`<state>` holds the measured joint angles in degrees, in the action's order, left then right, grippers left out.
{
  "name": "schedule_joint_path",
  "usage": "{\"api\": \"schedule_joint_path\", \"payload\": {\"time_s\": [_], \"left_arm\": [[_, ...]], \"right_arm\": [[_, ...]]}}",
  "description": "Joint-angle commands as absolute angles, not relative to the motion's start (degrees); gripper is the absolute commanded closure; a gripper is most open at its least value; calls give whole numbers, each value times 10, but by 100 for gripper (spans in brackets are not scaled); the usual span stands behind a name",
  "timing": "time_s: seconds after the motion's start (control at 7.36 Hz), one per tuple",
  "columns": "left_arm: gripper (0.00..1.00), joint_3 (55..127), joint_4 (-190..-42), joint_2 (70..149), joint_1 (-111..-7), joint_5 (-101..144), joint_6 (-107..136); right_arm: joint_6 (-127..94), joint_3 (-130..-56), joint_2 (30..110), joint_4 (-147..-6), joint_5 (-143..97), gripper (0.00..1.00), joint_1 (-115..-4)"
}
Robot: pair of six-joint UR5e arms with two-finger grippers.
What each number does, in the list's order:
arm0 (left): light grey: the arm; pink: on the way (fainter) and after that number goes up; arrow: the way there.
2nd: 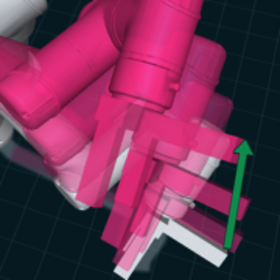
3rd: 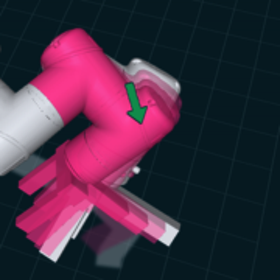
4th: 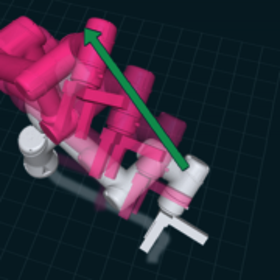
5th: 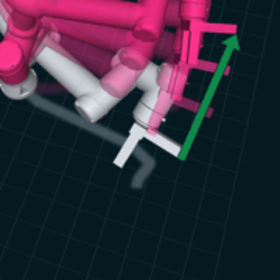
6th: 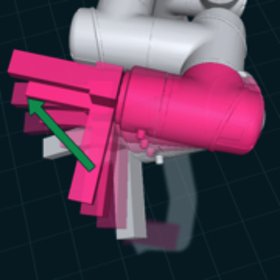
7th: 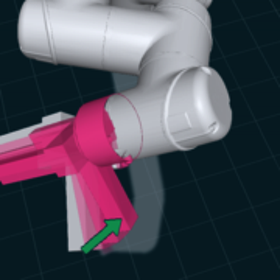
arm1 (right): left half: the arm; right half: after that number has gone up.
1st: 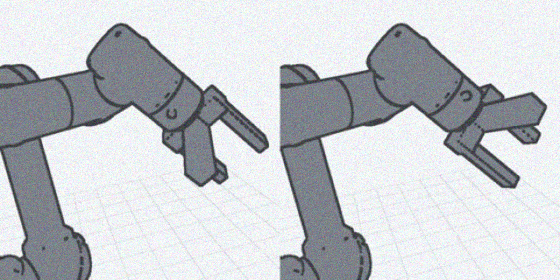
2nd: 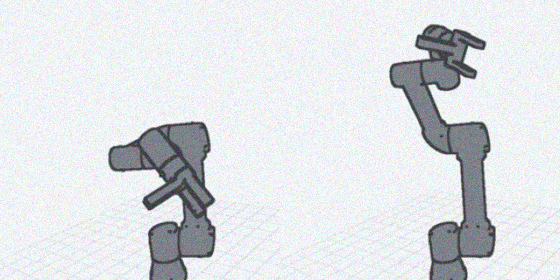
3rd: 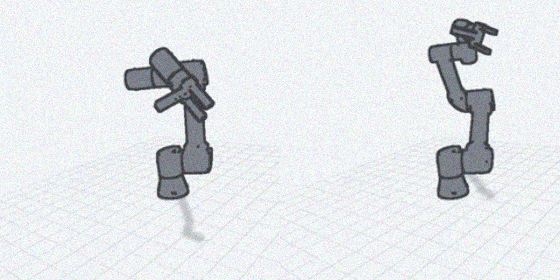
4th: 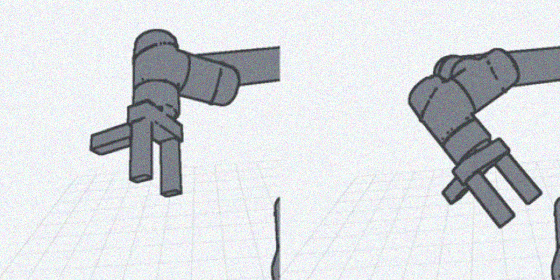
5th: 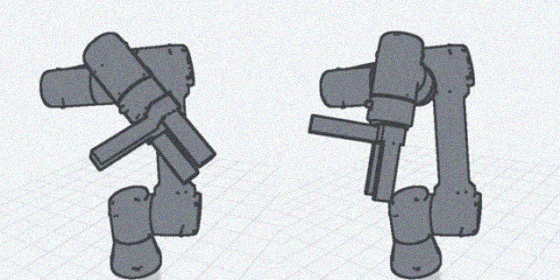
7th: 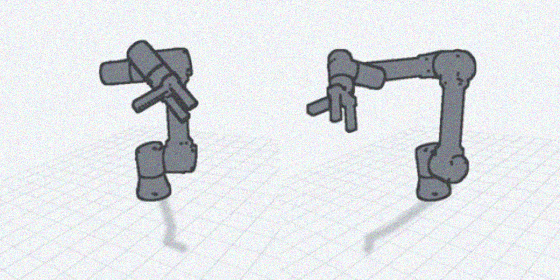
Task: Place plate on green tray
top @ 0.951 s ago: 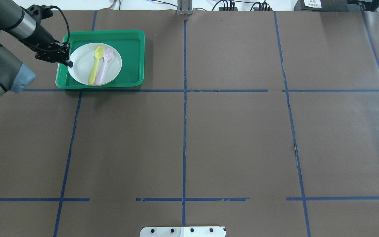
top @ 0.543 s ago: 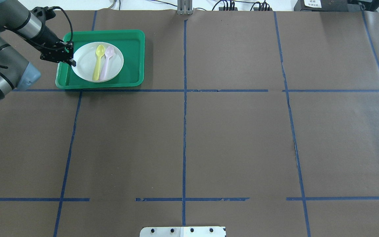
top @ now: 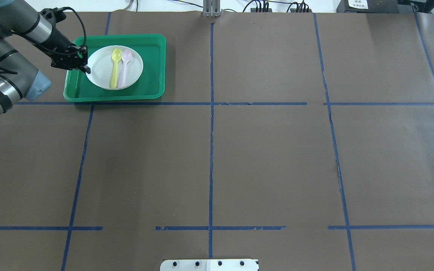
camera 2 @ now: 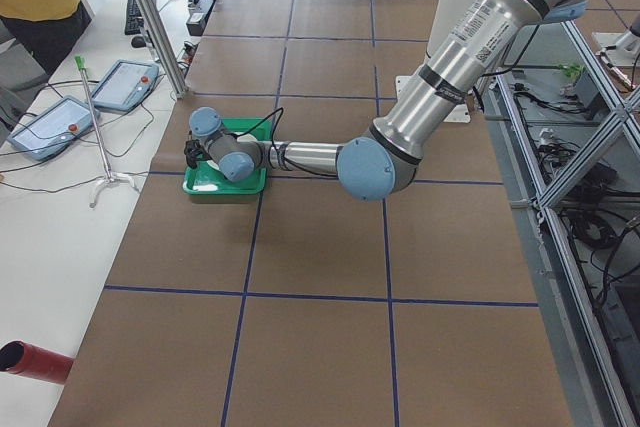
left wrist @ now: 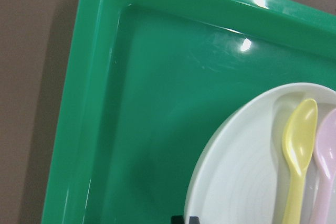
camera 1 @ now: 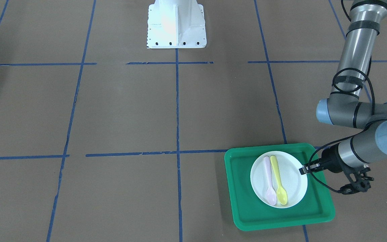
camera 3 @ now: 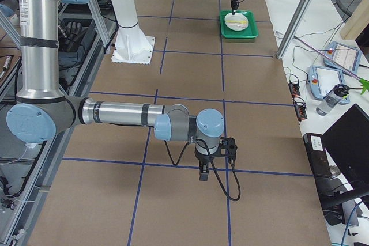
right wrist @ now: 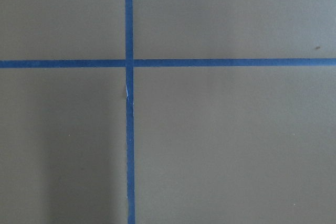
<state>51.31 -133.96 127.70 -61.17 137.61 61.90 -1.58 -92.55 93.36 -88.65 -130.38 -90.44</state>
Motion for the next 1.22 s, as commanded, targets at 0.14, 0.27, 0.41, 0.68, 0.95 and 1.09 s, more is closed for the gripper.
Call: {"api": "schedule_joint_path", "payload": {"time_s": [0.14,0.27,0.41,0.68,0.95,1.09], "left_arm": [[60,504,-1350,1285,-609,1368,641],[1,505,-1350,1287,-609,1352,642],[0,511,-1350,1285,-610,1350,642],[0,640,-1333,1210,-622,1350,636],[0,807,-1224,1130,-652,1356,567],[0,878,-1129,1090,-677,1355,487]], "right_arm": [[-16,-925,933,-886,-1303,0,-904],[-16,-925,933,-886,-1304,0,-904],[-16,-925,933,-886,-1303,0,-904],[-16,-925,933,-886,-1304,0,-904],[-16,-925,933,-886,-1303,0,-904],[-16,-925,933,-886,-1303,0,-904]]}}
